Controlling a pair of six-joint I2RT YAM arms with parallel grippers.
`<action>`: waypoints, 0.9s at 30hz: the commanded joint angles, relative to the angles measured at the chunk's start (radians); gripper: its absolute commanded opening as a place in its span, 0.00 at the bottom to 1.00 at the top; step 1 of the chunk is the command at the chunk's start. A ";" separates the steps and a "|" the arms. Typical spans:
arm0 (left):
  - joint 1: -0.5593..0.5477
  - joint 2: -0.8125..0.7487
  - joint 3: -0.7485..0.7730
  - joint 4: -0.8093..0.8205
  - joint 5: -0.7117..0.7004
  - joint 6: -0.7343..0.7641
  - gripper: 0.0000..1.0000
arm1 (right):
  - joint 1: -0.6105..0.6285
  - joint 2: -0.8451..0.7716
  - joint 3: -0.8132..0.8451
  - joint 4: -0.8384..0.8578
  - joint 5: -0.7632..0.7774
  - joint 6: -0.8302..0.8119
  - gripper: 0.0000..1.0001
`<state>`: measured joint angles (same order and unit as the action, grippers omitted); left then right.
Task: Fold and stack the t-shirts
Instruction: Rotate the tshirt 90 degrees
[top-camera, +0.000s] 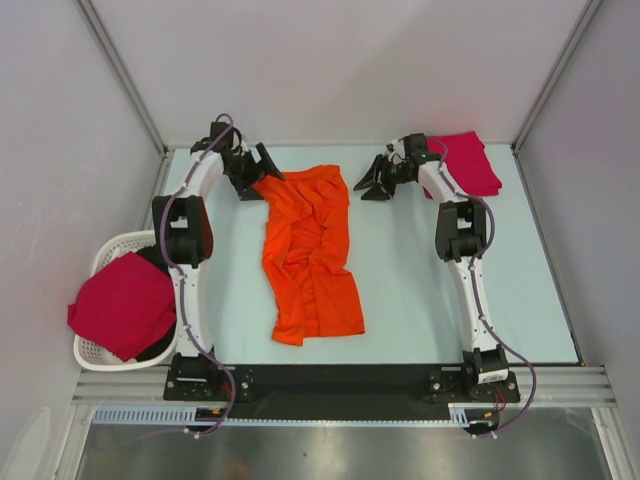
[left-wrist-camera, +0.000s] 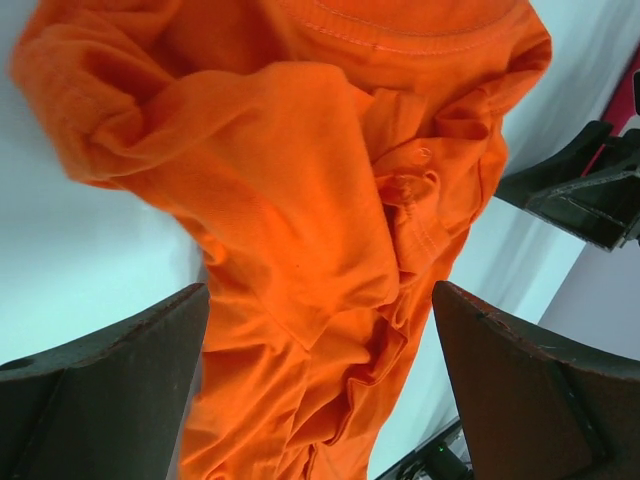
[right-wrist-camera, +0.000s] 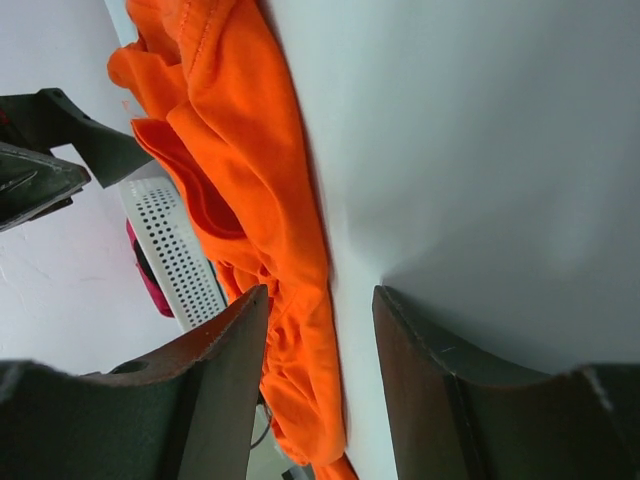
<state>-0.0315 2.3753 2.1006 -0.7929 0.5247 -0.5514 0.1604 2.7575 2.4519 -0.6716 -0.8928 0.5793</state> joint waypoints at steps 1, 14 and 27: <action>0.028 -0.017 -0.008 -0.009 -0.041 0.001 1.00 | 0.037 0.057 0.012 0.096 -0.003 0.077 0.52; 0.067 0.027 -0.054 0.001 -0.026 0.010 1.00 | 0.091 0.123 0.058 0.217 0.022 0.197 0.49; -0.071 0.177 0.044 0.081 0.081 -0.100 0.92 | 0.125 0.131 0.055 0.260 0.025 0.240 0.48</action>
<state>-0.0650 2.4710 2.1105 -0.7467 0.5747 -0.6041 0.2672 2.8391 2.4931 -0.4053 -0.9150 0.8173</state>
